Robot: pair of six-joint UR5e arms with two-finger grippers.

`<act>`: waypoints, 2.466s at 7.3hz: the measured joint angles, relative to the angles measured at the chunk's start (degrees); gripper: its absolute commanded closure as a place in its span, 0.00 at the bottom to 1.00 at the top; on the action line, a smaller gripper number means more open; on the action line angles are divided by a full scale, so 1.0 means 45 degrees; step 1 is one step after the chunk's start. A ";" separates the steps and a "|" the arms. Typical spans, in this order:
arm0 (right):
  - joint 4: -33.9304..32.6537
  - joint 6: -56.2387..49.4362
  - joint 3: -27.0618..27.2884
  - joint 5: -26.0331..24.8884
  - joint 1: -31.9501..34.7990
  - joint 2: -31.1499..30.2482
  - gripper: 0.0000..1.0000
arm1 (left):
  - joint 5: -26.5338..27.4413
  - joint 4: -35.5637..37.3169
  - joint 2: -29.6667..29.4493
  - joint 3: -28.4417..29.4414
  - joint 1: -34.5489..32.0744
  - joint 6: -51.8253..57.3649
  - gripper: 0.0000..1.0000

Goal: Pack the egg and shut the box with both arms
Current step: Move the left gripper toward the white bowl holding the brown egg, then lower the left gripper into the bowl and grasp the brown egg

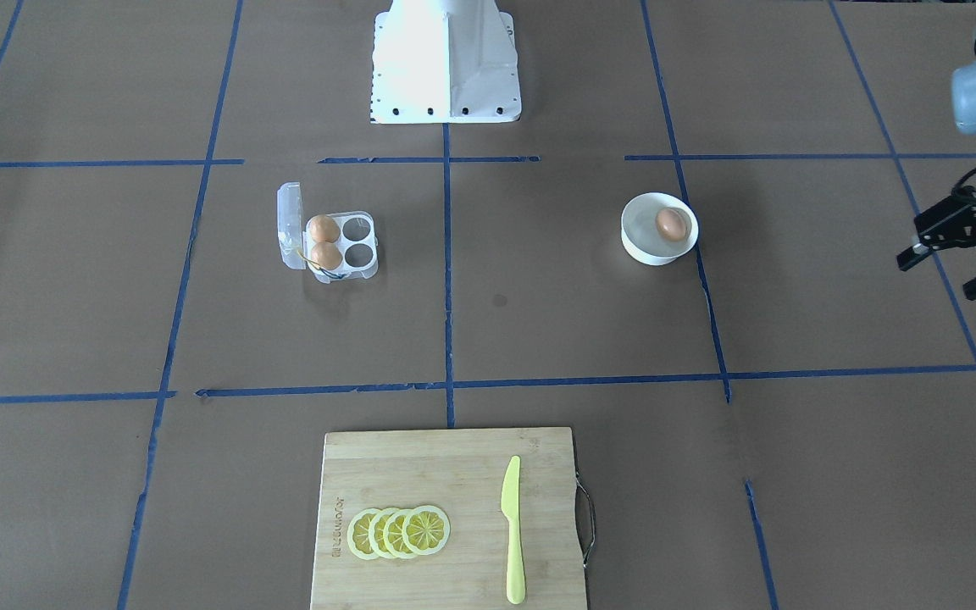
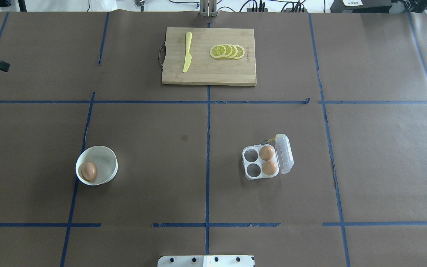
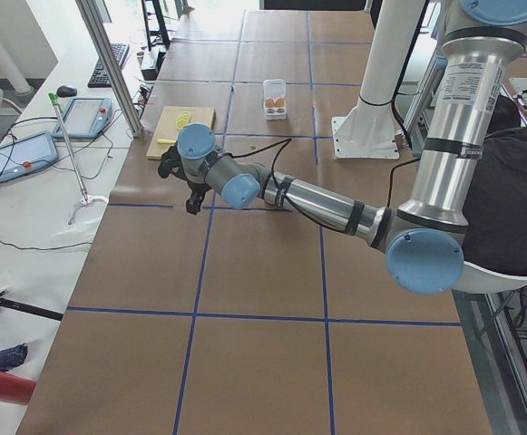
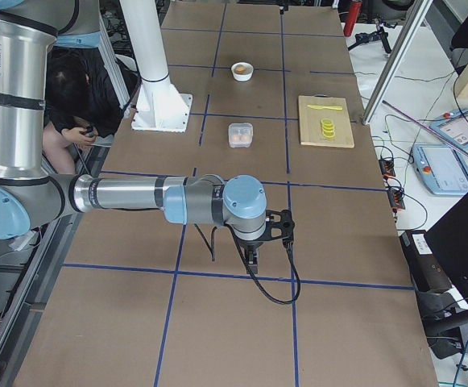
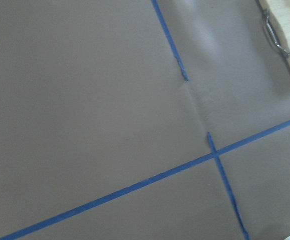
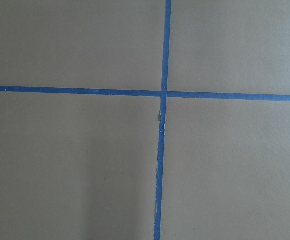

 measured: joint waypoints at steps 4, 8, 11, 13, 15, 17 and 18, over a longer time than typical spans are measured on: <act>0.0139 -0.0029 -0.0357 -0.0118 -0.0116 0.0015 0.00 | 0.3661 -0.0061 0.0722 -0.2999 0.4195 -0.7916 0.04; 0.0612 0.0037 -0.0636 -0.0046 -0.0133 0.0059 0.00 | 0.7243 0.1377 0.0756 -0.3455 0.7688 -1.2247 0.22; 0.0610 0.0035 -0.0614 0.0127 -0.0129 0.0117 0.00 | 0.8074 0.2249 0.0655 -0.3315 0.8723 -1.2638 0.26; 0.0591 0.0038 -0.0615 0.0241 -0.0137 0.0127 0.00 | 0.8292 0.2625 0.0620 -0.3214 0.9157 -1.2633 0.26; 0.0588 0.0048 -0.0616 0.0312 -0.0139 0.0128 0.00 | 0.8517 0.2769 0.0572 -0.3018 0.9350 -1.2606 0.27; 0.0575 0.0036 -0.0629 0.0375 -0.0136 0.0128 0.00 | 0.8563 0.2787 0.0514 -0.2817 0.9377 -1.2592 0.28; 0.0574 0.0035 -0.0638 0.0396 -0.0139 0.0128 0.00 | 0.8574 0.2786 0.0405 -0.2646 0.9382 -1.2584 0.28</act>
